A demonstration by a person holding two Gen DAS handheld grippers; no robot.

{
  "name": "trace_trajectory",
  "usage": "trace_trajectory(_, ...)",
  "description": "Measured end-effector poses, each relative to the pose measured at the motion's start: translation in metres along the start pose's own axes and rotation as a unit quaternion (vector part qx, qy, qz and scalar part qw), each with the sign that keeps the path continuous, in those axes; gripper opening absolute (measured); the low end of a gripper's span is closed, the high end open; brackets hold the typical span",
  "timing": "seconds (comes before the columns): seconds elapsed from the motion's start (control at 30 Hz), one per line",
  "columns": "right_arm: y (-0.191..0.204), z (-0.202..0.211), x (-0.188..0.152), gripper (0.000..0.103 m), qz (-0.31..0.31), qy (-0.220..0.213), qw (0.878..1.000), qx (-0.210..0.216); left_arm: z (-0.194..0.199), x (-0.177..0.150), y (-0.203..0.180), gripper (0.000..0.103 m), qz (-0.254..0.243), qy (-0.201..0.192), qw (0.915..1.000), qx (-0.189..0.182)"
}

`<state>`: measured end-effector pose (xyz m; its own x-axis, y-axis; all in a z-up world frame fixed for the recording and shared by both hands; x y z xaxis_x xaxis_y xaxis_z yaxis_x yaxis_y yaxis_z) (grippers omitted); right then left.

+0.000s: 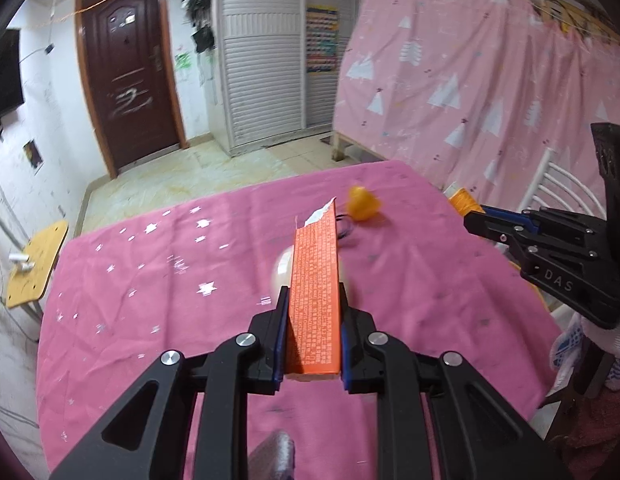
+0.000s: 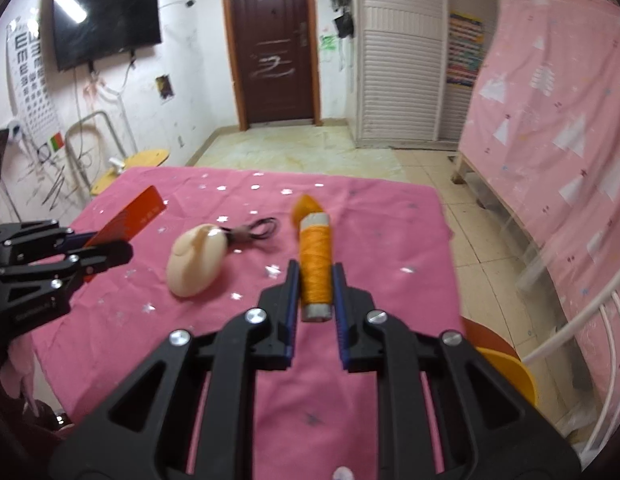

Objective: Collect trash
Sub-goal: 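Grasp the orange printed packet with the left gripper while the right grasps the orange thread spool, then carry the packet and spool over the yellow bin with both grippers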

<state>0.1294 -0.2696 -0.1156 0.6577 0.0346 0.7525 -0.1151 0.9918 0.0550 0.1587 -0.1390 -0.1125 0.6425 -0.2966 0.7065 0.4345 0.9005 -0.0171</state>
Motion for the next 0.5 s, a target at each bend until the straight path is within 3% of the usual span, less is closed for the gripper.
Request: trace_trajectory(0.5, -0.127, 0.064, -0.049, 0.015, -0.108, -0.05, 0.992, -0.046, 0.002, 0.02, -0.145, 0.012, -0.088, -0.002, 0.9947, -0.053)
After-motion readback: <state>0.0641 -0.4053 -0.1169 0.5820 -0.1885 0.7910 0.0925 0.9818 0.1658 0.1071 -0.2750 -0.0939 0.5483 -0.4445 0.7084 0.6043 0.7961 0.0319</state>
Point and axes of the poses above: each gripper's, at about its wrist camera, not at the fingertips, and z roughly against the way its jaws point, y to its left, x to its top, the point moved 8 cm from there along -z, roughly the way its jaws point, and after that the axes turned 1 degree about y, right-handed, at the moved point
